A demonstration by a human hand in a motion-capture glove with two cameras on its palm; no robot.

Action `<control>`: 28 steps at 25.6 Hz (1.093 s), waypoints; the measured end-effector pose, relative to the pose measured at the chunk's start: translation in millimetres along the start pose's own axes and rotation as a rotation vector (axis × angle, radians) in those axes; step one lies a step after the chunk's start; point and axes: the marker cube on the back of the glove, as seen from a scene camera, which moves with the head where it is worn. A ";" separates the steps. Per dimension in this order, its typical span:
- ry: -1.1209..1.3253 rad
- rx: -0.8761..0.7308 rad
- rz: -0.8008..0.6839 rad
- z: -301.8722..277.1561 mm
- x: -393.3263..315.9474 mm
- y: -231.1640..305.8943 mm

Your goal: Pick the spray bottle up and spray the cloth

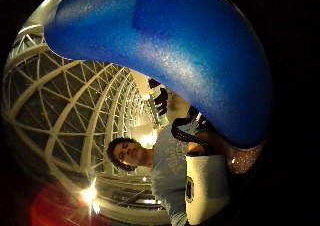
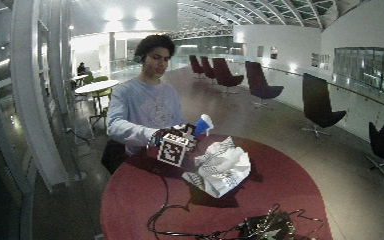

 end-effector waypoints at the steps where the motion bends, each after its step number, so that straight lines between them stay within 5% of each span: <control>1: 0.002 0.002 0.002 -0.1 0.2 -0.6; 28: -0.042 0.024 0.073 5.1 0.6 2.8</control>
